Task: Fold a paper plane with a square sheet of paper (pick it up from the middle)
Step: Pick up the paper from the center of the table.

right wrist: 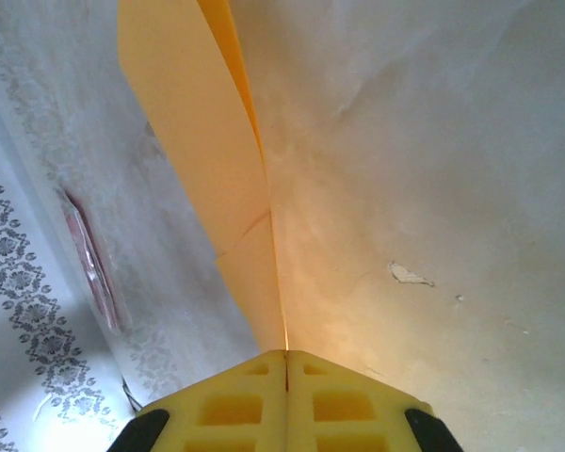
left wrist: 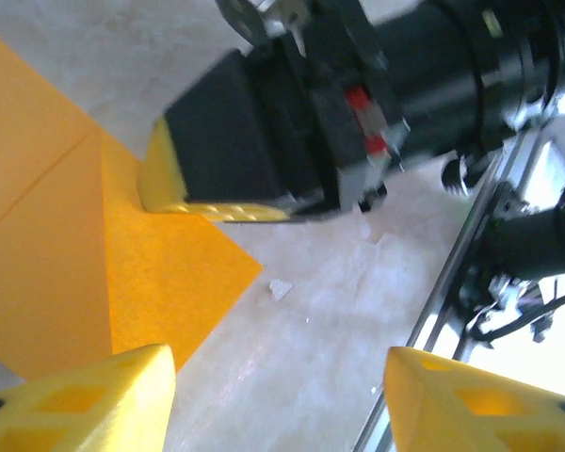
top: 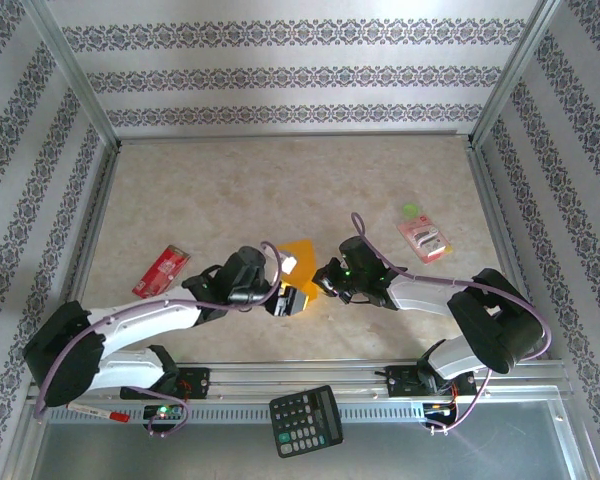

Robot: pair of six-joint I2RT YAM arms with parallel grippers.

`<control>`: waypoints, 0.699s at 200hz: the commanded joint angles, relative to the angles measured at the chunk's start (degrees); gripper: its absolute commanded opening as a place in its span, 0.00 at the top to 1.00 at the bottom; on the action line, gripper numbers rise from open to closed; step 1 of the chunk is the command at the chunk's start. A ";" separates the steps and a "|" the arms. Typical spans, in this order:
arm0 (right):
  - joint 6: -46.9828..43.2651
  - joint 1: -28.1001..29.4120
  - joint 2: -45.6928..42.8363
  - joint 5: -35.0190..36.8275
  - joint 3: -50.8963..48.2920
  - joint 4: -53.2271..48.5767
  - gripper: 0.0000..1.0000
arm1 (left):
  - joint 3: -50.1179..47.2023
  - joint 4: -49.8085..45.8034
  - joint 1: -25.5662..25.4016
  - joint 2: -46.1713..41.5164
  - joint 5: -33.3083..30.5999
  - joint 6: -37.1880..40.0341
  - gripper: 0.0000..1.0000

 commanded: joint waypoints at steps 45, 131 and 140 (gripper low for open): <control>-10.43 -0.84 0.53 -4.67 5.68 -7.52 1.00 | -0.03 -0.62 3.96 1.00 -7.06 -2.21 0.40; -20.21 -3.37 3.42 -8.30 4.33 -4.45 1.00 | 13.74 -1.56 12.61 24.84 6.21 -12.12 0.87; -20.54 -3.77 3.90 -8.94 4.32 -4.01 1.00 | 14.28 -1.73 12.64 26.32 6.24 -12.12 0.88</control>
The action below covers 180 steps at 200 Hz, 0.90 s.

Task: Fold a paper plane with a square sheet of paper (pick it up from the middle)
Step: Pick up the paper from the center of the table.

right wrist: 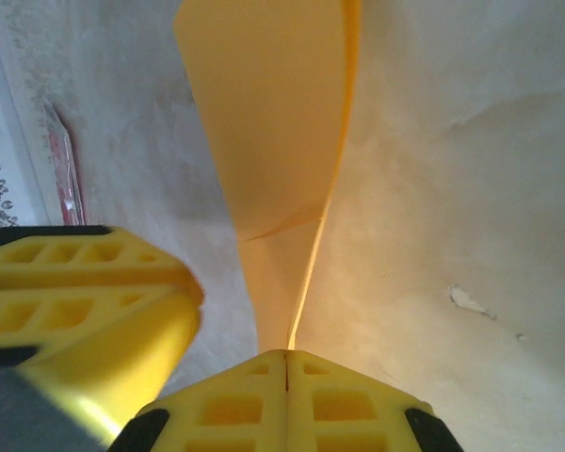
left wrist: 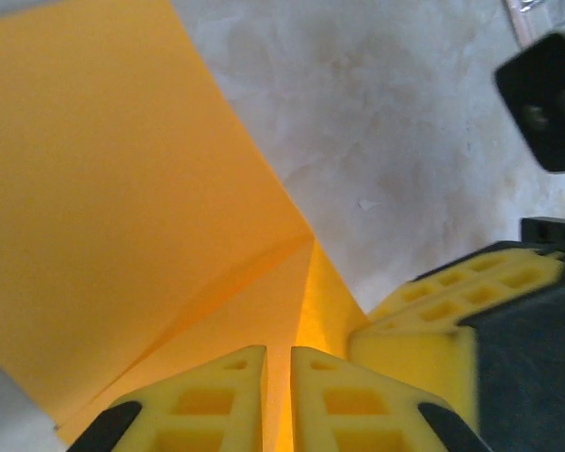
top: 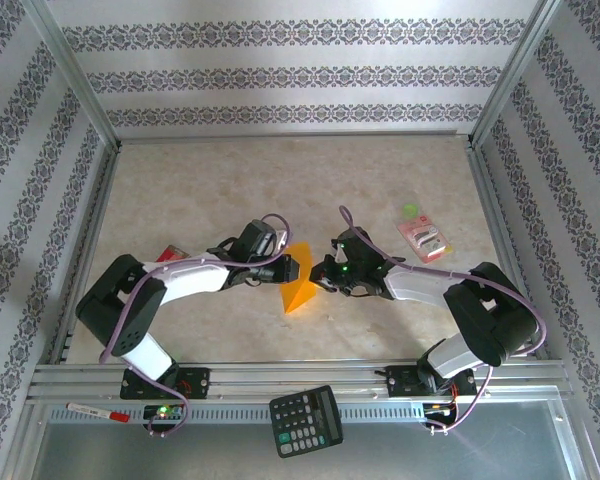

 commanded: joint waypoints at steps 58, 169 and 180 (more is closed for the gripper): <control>-2.50 -2.56 2.73 -4.16 -2.99 6.49 0.95 | 2.71 0.19 0.98 8.65 0.48 -3.28 0.95; 5.71 3.69 -2.75 4.62 -11.72 16.68 0.80 | -1.85 5.23 1.00 10.33 -0.93 -7.08 0.99; 6.05 4.48 -3.94 6.63 -12.47 16.67 0.80 | -2.10 5.36 0.98 10.29 -0.86 -7.18 0.99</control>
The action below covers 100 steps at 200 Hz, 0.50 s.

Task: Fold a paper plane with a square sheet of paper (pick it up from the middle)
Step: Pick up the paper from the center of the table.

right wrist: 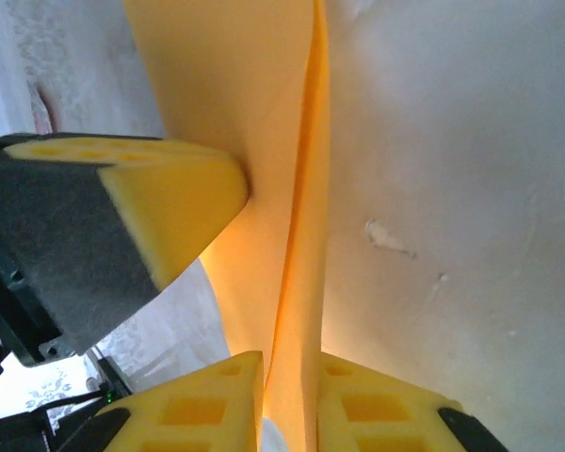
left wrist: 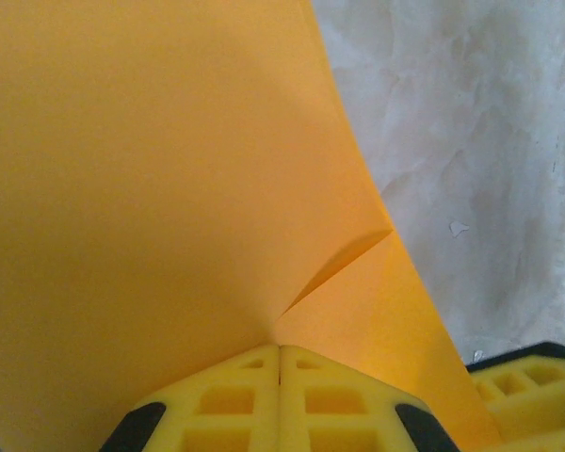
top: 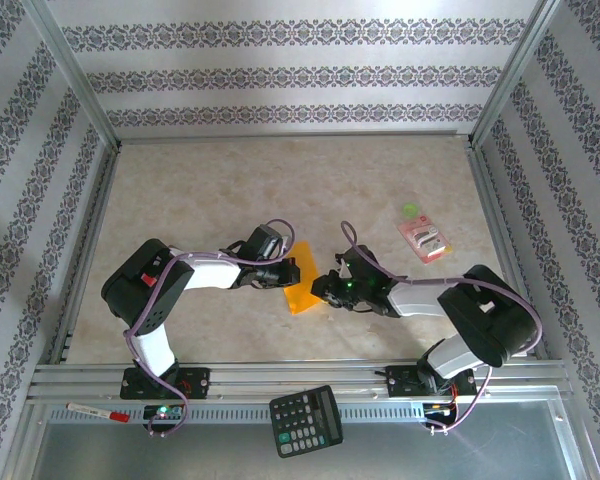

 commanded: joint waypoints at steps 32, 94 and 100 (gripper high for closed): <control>1.95 2.64 -4.91 9.99 -2.78 1.42 0.80 | -2.30 -0.54 0.68 1.26 -1.52 -0.76 0.99; 1.82 3.41 -5.89 13.33 -3.42 1.10 0.90 | -1.11 -2.49 0.72 1.01 -1.34 0.29 0.99; 1.65 3.48 -6.06 13.46 -3.42 1.06 0.92 | -0.93 -2.62 0.72 0.90 -1.34 0.28 0.99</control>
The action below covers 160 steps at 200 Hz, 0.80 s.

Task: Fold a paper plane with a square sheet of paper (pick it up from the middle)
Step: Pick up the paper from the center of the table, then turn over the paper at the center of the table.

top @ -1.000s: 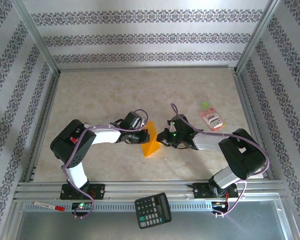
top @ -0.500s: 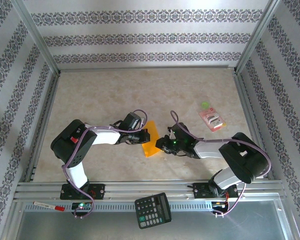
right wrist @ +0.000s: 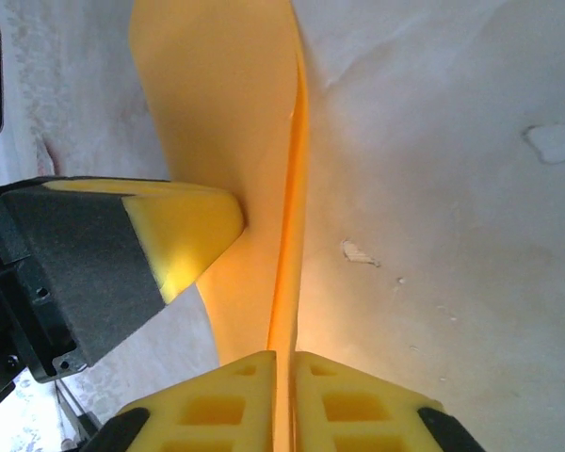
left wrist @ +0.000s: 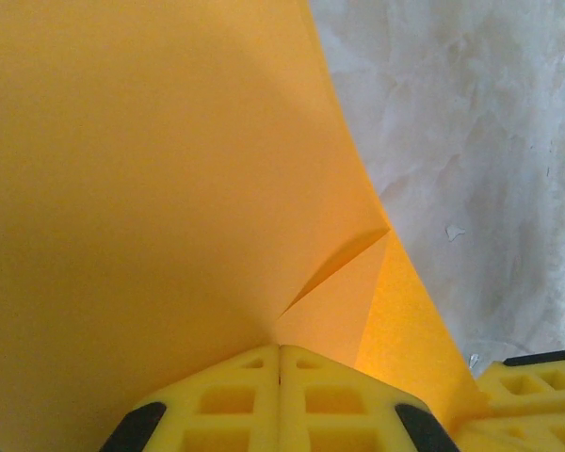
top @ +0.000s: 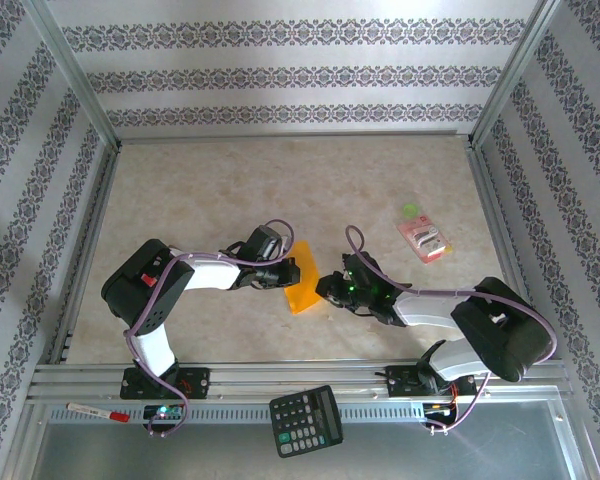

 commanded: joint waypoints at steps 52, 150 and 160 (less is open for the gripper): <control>-7.23 -1.36 -4.33 3.42 2.32 -8.85 1.00 | 2.79 -3.93 0.73 -2.69 1.95 -0.04 0.75; -48.79 -4.25 -12.49 31.25 39.29 -69.78 1.00 | 4.26 -15.66 12.54 -22.27 4.89 1.22 0.51; -50.15 -0.32 -10.26 36.60 41.31 -71.67 1.00 | 3.36 -17.04 14.62 -23.57 4.80 1.69 0.50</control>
